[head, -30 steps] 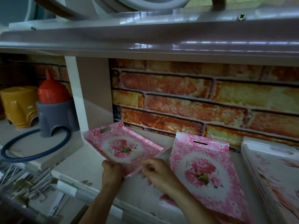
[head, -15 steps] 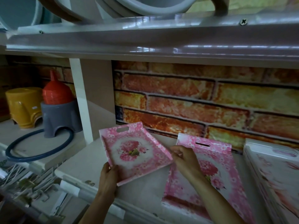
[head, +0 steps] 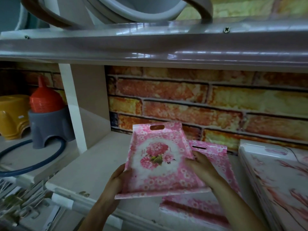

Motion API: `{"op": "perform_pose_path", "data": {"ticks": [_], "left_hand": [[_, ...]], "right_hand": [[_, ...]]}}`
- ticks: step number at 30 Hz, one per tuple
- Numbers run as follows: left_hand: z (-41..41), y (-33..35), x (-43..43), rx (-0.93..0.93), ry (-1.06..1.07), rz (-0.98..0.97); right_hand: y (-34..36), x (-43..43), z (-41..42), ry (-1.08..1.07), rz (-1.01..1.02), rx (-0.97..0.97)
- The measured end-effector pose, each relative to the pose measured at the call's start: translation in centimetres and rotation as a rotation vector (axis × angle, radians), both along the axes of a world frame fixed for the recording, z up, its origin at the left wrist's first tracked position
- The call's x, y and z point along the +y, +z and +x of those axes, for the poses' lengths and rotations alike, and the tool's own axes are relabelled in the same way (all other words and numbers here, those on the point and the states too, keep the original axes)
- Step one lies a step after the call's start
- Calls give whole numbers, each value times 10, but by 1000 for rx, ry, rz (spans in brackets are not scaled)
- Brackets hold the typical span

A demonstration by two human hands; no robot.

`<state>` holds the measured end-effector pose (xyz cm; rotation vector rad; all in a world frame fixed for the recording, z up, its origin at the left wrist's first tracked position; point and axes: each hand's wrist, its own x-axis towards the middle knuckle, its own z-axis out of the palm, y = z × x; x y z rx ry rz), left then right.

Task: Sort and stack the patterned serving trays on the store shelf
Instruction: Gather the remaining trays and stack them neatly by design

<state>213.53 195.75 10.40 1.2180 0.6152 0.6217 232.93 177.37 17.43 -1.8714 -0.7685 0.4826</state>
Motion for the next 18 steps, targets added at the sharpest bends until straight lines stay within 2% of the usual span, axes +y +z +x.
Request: {"op": "perform_pose_path", "data": {"ticks": [6, 18], "left_hand": [[27, 7, -18, 10, -149, -41], [78, 14, -37, 225, -7, 319]], "right_hand": [[-6, -34, 13, -114, -38, -151], [-21, -89, 31, -294, -107, -240]]}}
